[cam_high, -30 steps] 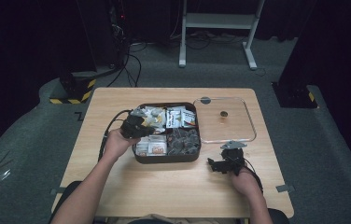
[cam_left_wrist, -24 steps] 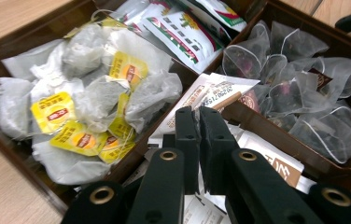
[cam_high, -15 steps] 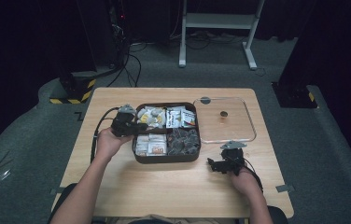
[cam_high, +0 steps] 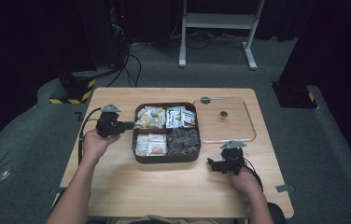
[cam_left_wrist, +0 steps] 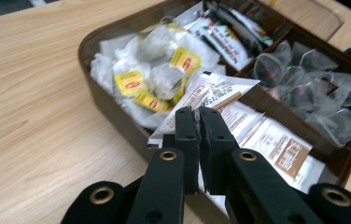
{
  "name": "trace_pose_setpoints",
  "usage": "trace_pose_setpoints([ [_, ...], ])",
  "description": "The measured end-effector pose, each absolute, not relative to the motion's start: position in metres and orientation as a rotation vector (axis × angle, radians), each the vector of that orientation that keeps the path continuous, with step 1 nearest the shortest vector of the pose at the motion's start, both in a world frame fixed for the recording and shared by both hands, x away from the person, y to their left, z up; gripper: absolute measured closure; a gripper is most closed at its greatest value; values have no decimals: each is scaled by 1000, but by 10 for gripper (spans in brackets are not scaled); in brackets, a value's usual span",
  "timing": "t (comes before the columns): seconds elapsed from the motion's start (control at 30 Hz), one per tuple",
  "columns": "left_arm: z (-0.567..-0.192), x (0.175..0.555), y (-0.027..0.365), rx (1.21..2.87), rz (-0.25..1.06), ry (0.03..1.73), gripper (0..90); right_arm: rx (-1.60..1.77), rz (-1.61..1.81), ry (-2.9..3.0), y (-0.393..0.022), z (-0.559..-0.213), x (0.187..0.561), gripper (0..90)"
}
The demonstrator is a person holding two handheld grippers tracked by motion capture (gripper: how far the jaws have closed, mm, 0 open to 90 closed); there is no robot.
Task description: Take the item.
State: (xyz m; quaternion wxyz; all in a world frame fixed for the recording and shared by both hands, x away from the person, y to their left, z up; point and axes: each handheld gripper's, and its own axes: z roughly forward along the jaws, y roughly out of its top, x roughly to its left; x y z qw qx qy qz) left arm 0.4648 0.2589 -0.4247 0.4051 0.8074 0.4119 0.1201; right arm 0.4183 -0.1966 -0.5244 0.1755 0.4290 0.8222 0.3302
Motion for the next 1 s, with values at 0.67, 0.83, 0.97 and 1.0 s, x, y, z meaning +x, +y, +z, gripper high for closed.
trace_pose_setpoints([
  [0.67, -447, 466, 299, 2020, 318, 1201, 870, 1214, 936, 2332, -195, -524, 421, 79],
  [0.83, -455, 472, 302, 2026, 303, 1234, 870, 1213, 936, 2332, -195, -524, 422, 79],
  [0.97, -464, 479, 304, 2024, 279, 1262, 870, 1214, 936, 2331, -195, -524, 422, 79],
  [1.0, -469, 482, 303, 2036, 274, 1279, 870, 1214, 936, 2331, -195, -524, 422, 79],
])
